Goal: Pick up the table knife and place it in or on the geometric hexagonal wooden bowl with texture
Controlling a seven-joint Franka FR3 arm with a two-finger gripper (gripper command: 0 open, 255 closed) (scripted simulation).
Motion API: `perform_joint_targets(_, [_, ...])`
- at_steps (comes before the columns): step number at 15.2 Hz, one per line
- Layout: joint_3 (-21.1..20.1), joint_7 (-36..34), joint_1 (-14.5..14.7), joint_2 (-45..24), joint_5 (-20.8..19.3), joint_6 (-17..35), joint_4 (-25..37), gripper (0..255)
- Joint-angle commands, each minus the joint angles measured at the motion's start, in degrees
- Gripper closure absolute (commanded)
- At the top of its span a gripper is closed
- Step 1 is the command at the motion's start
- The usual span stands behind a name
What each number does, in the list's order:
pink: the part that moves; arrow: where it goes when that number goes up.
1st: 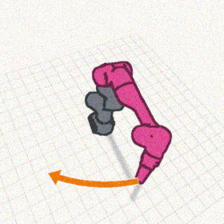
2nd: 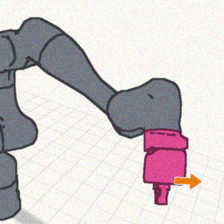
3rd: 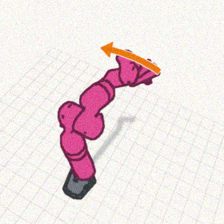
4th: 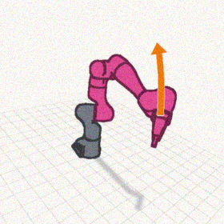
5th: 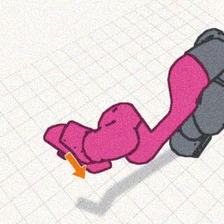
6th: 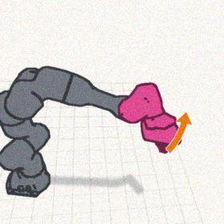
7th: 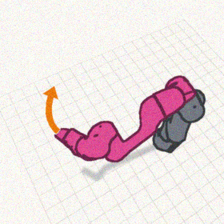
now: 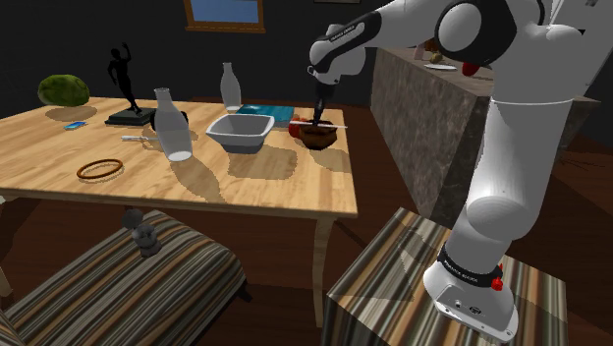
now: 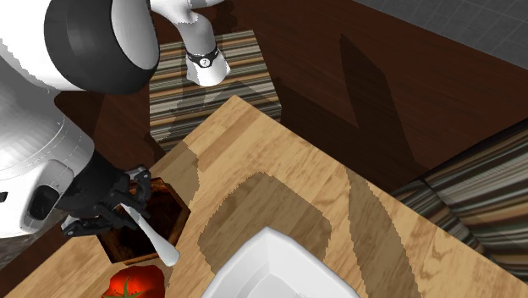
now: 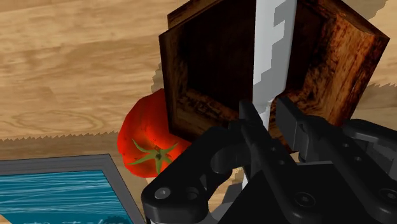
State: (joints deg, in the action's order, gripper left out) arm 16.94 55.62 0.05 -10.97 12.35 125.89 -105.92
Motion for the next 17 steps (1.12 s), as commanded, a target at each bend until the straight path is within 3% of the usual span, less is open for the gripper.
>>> perform_joint_targets(1, [0.0, 0.2, 0.0, -0.2, 0.2, 0.8, -0.6, 255])
perform_joint_targets(7, [0.0, 0.2, 0.0, -0.2, 0.2, 0.8, -0.6, 255])
perform_joint_targets(8, [0.0, 0.2, 0.0, -0.2, 0.2, 0.9, -0.6, 0])
perform_joint_targets(13, [0.0, 0.2, 0.0, -0.2, 0.2, 0.8, -0.6, 0])
perform_joint_targets(17, [0.5, -0.9, 0.0, 3.3, -1.6, -5.2, 2.1, 0])
